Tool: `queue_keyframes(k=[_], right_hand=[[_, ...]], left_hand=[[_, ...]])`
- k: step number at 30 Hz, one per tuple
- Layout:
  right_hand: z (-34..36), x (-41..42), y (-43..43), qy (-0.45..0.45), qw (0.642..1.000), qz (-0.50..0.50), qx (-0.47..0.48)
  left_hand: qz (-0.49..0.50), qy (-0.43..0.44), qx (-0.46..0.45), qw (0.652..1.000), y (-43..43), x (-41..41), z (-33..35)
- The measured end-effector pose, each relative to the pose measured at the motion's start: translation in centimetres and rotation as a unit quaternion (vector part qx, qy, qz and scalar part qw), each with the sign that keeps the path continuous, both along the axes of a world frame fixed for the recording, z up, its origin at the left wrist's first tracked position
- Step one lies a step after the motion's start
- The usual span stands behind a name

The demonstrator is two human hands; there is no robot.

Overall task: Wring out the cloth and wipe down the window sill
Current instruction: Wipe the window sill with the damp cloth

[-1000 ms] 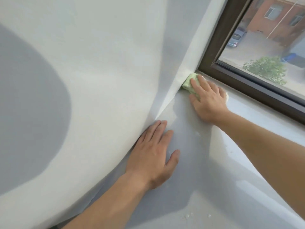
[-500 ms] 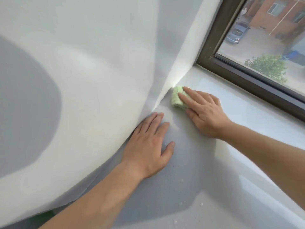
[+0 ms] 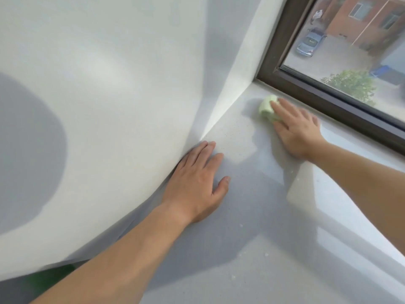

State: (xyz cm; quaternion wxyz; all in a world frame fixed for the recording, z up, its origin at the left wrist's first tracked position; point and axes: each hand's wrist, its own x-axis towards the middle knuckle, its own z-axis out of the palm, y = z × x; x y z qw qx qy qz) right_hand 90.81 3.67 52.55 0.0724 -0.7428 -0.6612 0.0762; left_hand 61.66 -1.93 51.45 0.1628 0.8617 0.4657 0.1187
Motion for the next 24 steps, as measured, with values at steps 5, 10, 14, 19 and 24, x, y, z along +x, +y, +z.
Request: queue_keyframes(k=[5,10,14,19,24], right_hand=[[-0.2,-3.7,-0.7,0.000,0.998,-0.068,0.008],[-0.5,-6.7,-7.5,-0.008,0.985,0.170,0.013],[-0.1,-3.2,-3.5,0.000,0.999,-0.049,-0.006],[-0.6,-12.4,-7.4,0.003,1.000,0.008,0.005],[-0.3,-16.6,-12.6,0.010,0.975,0.220,-0.018]], left_hand=[[0.005,0.007,-0.004,1.000,0.0,0.1,-0.3],[0.012,0.018,0.009,1.000,-0.8,-0.7,0.2],[0.038,0.052,0.020,0.998,-4.3,-3.9,0.4],[0.062,0.067,0.012,0.996,-9.2,-8.1,0.2],[0.066,0.058,0.005,0.996,-11.8,-10.6,0.2]])
